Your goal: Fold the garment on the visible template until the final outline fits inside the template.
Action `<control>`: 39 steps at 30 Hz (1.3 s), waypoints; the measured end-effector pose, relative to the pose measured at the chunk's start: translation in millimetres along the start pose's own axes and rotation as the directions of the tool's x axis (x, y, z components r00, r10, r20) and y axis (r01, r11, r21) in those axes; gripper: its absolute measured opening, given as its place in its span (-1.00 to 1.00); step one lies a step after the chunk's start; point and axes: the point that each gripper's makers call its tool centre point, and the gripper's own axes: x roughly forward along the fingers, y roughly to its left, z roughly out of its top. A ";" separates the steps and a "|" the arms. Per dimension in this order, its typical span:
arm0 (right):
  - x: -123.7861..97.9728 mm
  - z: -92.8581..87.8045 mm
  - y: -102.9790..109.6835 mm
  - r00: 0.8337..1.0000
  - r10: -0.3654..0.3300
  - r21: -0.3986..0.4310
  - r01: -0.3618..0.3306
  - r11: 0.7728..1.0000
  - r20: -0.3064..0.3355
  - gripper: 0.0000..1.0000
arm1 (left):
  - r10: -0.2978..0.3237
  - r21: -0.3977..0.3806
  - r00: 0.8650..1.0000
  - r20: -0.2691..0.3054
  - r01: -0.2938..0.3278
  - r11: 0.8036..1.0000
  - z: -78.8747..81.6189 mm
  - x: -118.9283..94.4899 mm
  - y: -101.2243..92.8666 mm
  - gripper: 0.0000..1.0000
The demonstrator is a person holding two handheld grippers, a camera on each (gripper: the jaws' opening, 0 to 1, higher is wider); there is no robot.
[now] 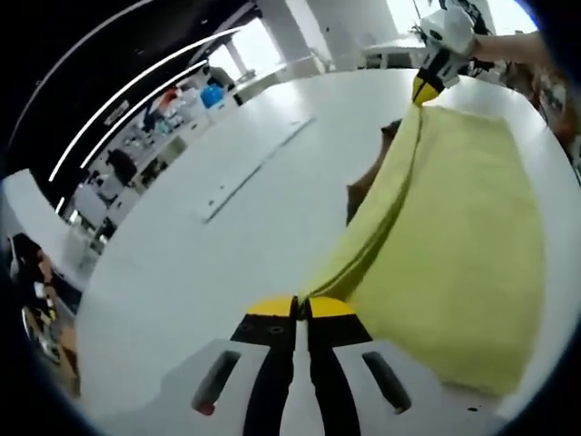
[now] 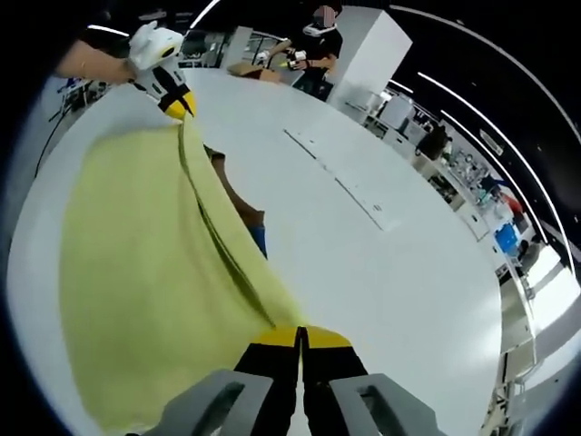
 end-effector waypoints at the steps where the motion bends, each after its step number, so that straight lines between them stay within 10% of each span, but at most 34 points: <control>1: 0.2 -2.1 -1.0 1.000 -0.004 -0.006 0.004 1.000 -0.012 -1.00 | 0.000 -0.012 1.000 0.000 0.000 1.000 0.0 0.4 -0.3 -0.99; 39: 0.7 -9.4 15.8 0.972 0.228 0.221 -0.209 0.953 -0.062 -1.00 | -0.003 0.031 0.998 -0.061 0.005 1.000 -9.4 13.9 -3.3 -0.99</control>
